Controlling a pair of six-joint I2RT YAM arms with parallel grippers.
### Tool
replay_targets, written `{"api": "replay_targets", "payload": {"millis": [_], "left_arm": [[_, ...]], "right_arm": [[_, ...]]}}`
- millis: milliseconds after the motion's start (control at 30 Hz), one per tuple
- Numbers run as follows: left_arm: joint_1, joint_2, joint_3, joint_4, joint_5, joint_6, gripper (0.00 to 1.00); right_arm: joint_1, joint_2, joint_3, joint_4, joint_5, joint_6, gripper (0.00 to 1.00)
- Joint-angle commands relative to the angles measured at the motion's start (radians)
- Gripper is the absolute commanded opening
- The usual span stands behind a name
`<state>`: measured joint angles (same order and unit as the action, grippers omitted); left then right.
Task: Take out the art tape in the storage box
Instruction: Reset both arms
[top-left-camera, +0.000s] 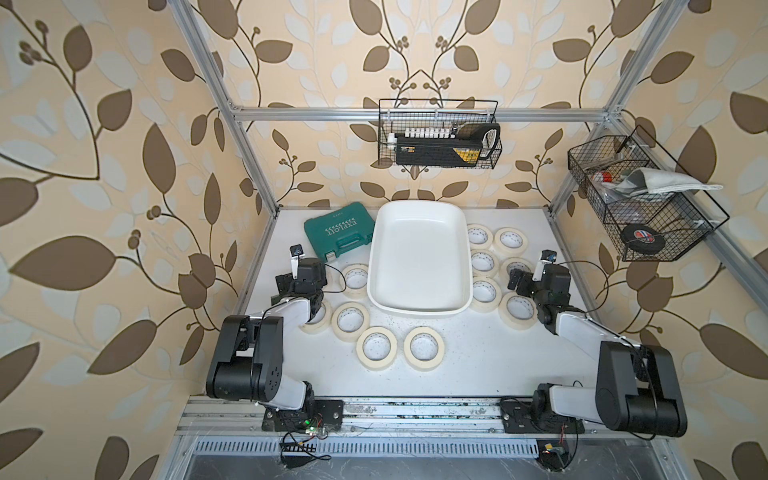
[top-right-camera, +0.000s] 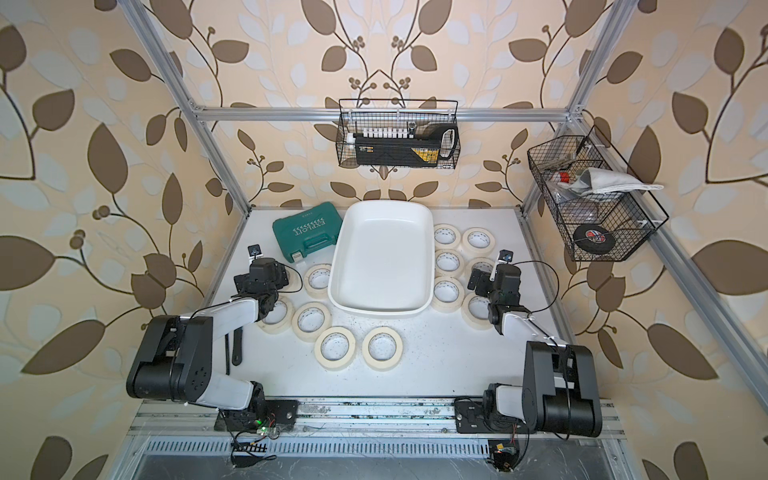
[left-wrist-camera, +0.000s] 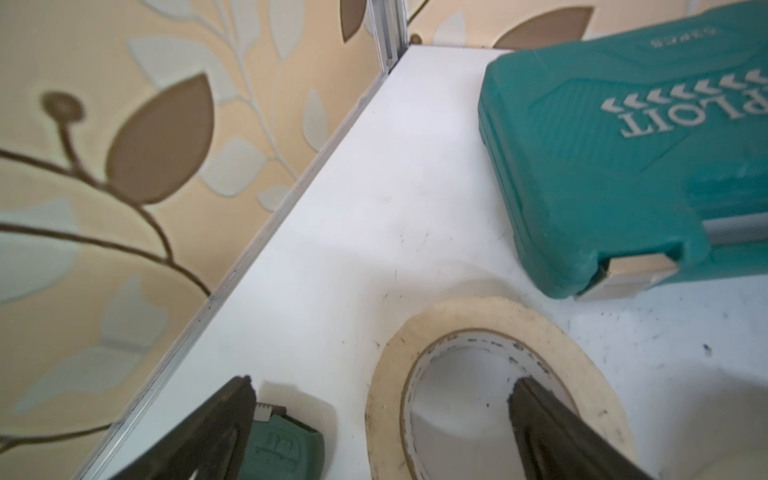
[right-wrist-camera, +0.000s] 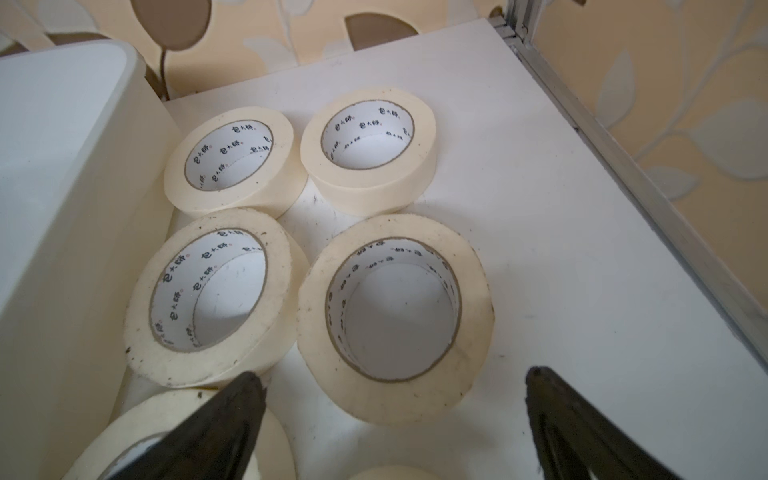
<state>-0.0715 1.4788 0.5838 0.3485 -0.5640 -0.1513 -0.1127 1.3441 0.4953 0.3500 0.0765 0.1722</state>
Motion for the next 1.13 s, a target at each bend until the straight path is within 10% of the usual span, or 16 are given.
{"api": "replay_targets", "payload": {"millis": [0, 533, 1100], "left_arm": [[0.004, 0.0, -0.042, 0.131, 0.057, 0.053, 0.99], [0.087, 0.046, -0.242, 0.536, 0.346, 0.092, 0.99], [0.107, 0.015, -0.213, 0.419, 0.375, 0.064, 0.99]], "right_arm": [[0.05, 0.029, -0.038, 0.159, 0.044, -0.058, 0.99], [0.134, 0.155, -0.113, 0.443, 0.0, -0.17, 1.0], [0.122, 0.159, -0.105, 0.429, -0.025, -0.166, 1.0]]}}
